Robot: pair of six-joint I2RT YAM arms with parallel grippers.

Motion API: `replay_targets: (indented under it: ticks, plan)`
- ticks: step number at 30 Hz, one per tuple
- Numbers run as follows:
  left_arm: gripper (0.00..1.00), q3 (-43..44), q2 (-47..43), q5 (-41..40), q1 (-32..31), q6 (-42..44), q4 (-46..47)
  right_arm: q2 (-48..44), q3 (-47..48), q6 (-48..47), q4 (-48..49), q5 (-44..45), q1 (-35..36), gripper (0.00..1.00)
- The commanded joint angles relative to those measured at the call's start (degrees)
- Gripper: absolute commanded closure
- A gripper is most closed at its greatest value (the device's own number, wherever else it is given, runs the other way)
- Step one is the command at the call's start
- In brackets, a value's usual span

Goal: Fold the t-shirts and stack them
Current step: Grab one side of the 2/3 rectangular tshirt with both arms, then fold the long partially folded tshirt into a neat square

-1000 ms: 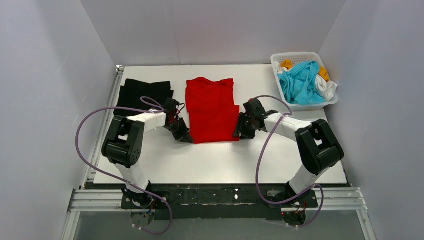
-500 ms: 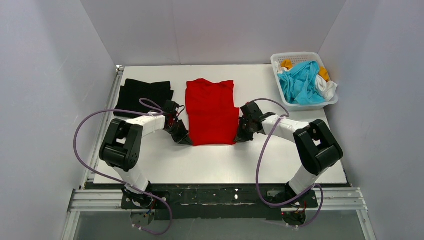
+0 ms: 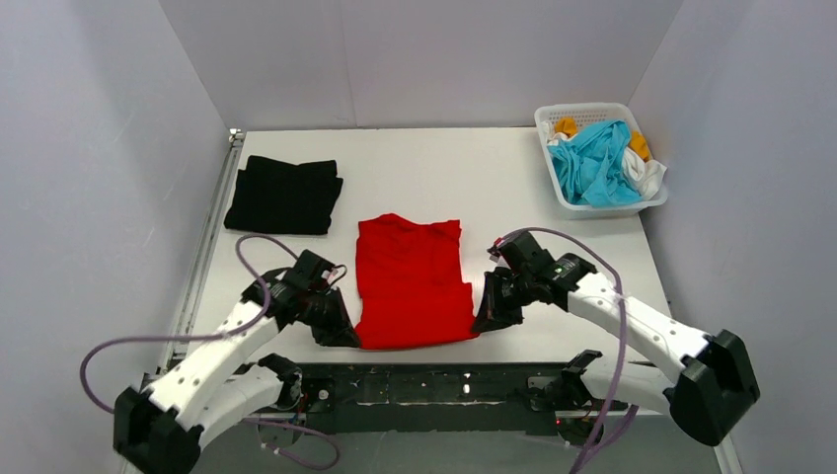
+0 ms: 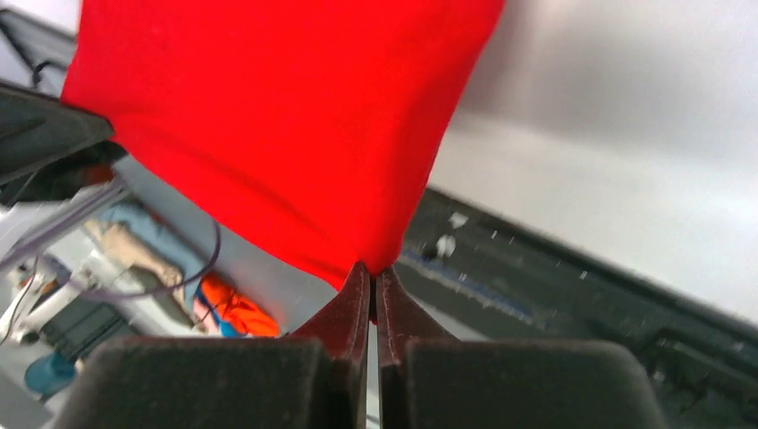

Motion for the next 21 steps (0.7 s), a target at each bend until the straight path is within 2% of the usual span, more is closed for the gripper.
replay_targets:
  ticks: [1,6,10,13,18,21]
  plan:
    - [1.0,0.9,-13.7,-3.2,-1.2,-3.2,-24.3,-9.0,4.8,-1.7,-15.4,-5.7,0.0,0.99]
    - [1.0,8.5,-15.3,-4.2,-1.3,-1.7,-26.6,-7.8,13.9,-5.8,-14.8,-12.5,-1.1,0.99]
    - [1.0,14.0,-12.2,-11.6,-1.2,-1.0,-26.4,-3.3,16.4,-8.0,-6.8,-18.8,-5.3,0.99]
    - [1.0,16.8,-7.5,-13.8,-0.6,-0.9,-23.8,0.0,17.7,-8.2,-0.9,-24.8,-9.5,0.99]
    - [1.0,20.6,-2.1,-20.3,2.9,-0.9,-21.0,3.0,18.6,-7.6,6.0,-27.4,-15.6,0.99]
    - [1.0,22.6,2.0,-18.8,7.1,0.6,-17.2,5.9,19.0,-7.4,8.7,-30.1,-17.7,0.99]
